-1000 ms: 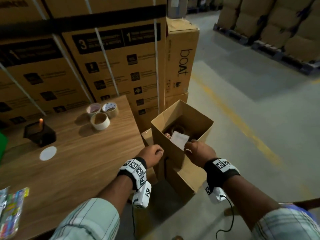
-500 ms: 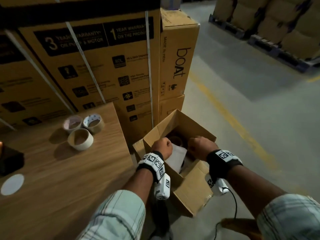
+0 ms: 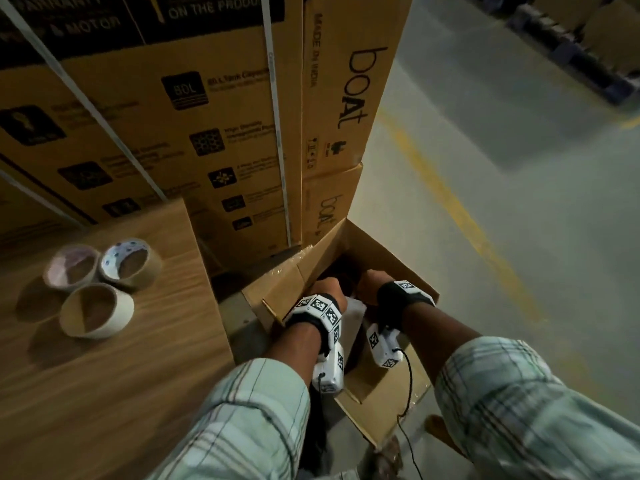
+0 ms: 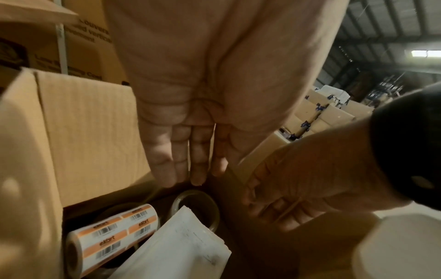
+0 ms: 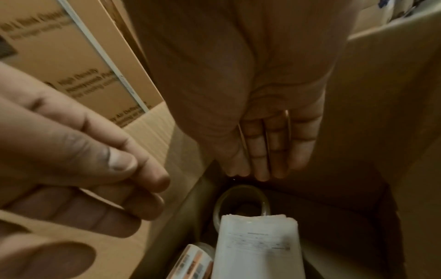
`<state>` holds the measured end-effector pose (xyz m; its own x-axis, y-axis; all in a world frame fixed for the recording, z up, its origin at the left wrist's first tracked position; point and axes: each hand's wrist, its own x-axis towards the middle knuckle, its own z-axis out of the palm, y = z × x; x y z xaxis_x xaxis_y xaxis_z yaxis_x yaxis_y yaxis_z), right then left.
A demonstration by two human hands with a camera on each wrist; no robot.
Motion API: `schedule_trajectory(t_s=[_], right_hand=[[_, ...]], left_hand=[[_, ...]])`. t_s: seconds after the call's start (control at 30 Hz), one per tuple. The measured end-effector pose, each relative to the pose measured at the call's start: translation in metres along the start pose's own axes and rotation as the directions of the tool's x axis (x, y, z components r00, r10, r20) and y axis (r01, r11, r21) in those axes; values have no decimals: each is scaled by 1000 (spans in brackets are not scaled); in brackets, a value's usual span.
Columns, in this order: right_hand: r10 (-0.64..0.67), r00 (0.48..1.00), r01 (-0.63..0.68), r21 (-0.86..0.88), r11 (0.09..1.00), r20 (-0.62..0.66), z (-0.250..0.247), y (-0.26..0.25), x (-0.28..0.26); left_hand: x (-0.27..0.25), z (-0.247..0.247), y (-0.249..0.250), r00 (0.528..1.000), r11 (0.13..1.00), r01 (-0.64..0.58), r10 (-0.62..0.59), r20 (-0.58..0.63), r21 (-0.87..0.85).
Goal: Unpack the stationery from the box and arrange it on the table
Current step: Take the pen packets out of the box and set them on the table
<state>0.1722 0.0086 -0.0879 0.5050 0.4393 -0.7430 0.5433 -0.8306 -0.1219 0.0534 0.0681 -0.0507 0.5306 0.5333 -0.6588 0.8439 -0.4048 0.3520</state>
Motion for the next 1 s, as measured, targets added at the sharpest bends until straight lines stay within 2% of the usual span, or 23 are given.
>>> schedule_trajectory(t_s=[0.23, 0.4, 0.57, 0.7, 0.77, 0.87, 1.0], right_hand=[[19, 994, -28, 86, 996, 105, 33, 24, 70], [31, 987, -69, 237, 969, 160, 49, 35, 89], [21, 972, -80, 245, 966, 232, 73, 37, 114], [28, 972, -89, 256, 963, 233, 79, 34, 114], [18, 968, -66, 185, 981, 249, 85, 34, 122], [-5, 972, -24, 120, 992, 235, 67, 20, 100], [-60, 995, 53, 89, 995, 85, 23, 10, 54]], left_hand=[[44, 23, 8, 995, 996, 33, -40, 89, 78], [66, 30, 2, 980, 983, 92, -118, 161, 160], [78, 38, -9, 978, 982, 83, -113, 177, 169], [79, 39, -16, 974, 982, 105, -133, 184, 154], [77, 35, -17, 971, 983, 123, -148, 188, 137], [72, 27, -21, 975, 988, 128, -142, 174, 88], [60, 18, -23, 982, 987, 158, -154, 113, -34]])
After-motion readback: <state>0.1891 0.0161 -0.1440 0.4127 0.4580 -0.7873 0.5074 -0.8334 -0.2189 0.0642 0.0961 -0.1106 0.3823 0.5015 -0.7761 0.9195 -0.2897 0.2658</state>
